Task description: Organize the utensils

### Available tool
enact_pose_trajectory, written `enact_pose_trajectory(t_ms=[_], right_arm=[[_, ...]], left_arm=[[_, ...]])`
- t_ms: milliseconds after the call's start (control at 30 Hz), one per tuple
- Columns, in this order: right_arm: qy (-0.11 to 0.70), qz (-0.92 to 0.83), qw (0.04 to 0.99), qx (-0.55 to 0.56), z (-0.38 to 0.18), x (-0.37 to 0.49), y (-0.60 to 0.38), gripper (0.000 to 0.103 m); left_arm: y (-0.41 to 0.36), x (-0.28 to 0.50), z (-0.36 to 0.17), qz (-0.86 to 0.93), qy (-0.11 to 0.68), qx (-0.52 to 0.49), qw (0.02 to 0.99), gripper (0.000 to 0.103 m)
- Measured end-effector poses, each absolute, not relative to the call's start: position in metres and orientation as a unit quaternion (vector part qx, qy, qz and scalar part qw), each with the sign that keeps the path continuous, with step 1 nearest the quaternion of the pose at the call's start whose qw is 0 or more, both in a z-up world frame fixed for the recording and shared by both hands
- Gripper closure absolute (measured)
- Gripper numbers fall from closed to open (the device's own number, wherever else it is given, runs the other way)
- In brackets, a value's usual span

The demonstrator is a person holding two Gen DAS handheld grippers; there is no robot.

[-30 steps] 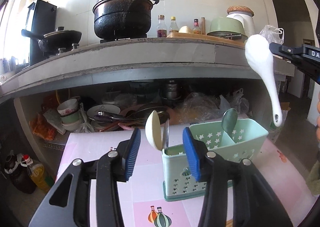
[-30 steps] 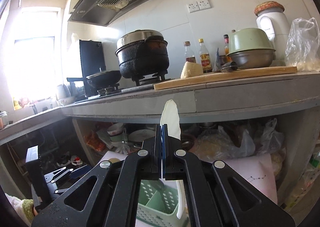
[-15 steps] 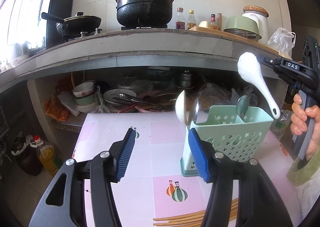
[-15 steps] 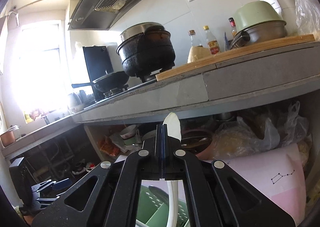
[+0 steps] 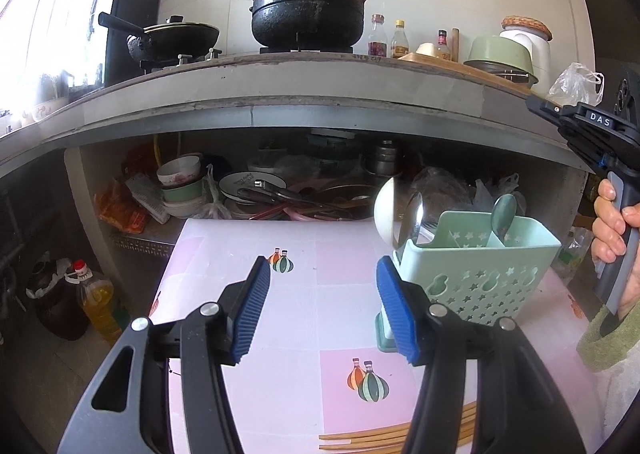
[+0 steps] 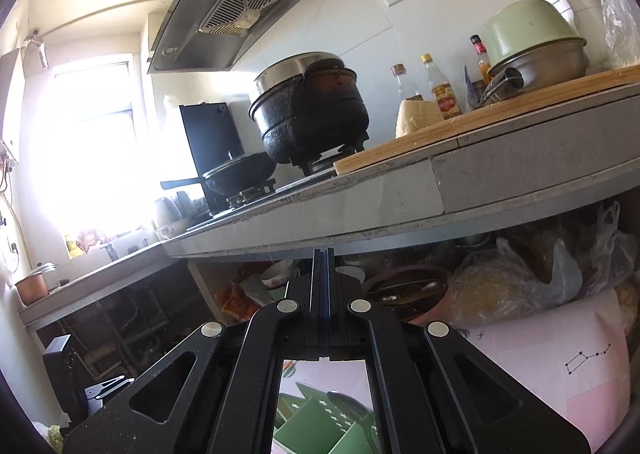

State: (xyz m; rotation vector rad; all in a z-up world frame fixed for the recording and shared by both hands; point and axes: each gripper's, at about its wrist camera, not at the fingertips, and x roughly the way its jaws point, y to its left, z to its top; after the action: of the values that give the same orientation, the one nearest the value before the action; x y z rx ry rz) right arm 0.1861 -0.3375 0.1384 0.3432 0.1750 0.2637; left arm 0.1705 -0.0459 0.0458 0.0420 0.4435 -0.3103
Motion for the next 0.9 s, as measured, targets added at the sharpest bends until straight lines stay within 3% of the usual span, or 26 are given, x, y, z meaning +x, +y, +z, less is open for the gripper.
enact_pose_trajectory(t_ms=[233,333,400,467,667,900], right_arm=[[0.148,0.101,0.972,0.151,0.126,0.185,-0.357,0.102],[0.212,0.095,0.960,0.155,0.106,0.199,-0.377,0.089],[0.263,0.099,0.943,0.179,0.086,0.216,-0.393,0.072],[0.321,0.110,0.914,0.224,0.058,0.237,-0.412,0.069],[0.473,0.094,0.798,0.362,-0.036,0.292,-0.449,0.068],[0.503,0.097,0.744,0.429,-0.071,0.306,-0.452,0.066]], left_arm=[[-0.044,0.176,0.040,-0.159,0.230,0.009,0.960,0.049],[-0.043,0.176,0.038,-0.159,0.234,0.009,0.959,0.049],[-0.040,0.178,0.036,-0.157,0.237,0.010,0.959,0.049],[-0.038,0.179,0.034,-0.153,0.241,0.011,0.958,0.049],[-0.031,0.183,0.031,-0.141,0.252,0.011,0.957,0.049],[-0.030,0.193,0.024,-0.133,0.271,0.019,0.953,0.049]])
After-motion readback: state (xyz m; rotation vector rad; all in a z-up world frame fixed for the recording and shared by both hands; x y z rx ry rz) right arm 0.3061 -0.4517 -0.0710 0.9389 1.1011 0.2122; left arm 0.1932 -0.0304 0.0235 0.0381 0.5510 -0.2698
